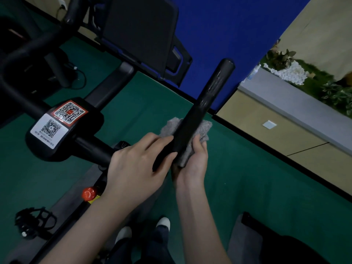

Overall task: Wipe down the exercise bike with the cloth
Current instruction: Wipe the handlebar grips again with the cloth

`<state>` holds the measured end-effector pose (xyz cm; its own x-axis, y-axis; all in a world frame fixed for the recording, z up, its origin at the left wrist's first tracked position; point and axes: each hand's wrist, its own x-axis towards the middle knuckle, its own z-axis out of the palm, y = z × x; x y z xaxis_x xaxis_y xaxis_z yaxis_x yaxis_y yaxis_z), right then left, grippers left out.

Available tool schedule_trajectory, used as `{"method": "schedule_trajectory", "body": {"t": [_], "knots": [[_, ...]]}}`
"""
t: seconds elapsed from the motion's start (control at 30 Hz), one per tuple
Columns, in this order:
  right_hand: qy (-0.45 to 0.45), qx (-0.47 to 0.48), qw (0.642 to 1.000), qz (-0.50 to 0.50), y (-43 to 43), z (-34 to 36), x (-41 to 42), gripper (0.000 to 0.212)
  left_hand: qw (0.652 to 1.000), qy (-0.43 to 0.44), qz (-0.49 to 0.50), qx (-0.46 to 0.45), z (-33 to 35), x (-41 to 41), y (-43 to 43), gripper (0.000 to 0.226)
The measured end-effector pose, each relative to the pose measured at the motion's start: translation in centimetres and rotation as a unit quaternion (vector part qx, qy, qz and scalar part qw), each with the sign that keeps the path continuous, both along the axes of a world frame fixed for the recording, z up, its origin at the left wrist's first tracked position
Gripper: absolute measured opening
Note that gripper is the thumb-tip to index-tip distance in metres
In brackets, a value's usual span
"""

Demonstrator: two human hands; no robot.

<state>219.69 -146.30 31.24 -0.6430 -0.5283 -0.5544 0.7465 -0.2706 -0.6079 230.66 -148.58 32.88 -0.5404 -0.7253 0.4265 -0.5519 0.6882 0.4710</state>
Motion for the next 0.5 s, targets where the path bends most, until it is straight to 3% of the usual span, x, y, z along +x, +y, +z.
{"method": "schedule_trajectory", "body": {"t": [0.1, 0.3, 0.4, 0.5], "knots": [[0.004, 0.008, 1.000, 0.003, -0.2, 0.4, -0.6, 0.032, 1.000, -0.006, 0.001, 0.011, 0.2, 0.0, 0.1, 0.031], [0.059, 0.018, 0.998, 0.003, 0.8, -0.1, 0.9, 0.019, 0.994, -0.020, 0.052, 0.092, 1.6, -1.2, -0.1, 0.035], [0.166, 0.033, 0.985, -0.037, -0.1, 0.1, -0.3, 0.010, 0.989, -0.033, 0.062, 0.130, 1.8, -2.5, -0.5, 0.039], [0.339, 0.084, 0.933, -0.084, -1.5, 0.8, -2.1, 0.015, 0.987, -0.028, 0.060, 0.144, 1.8, -3.6, -1.0, 0.043]]}}
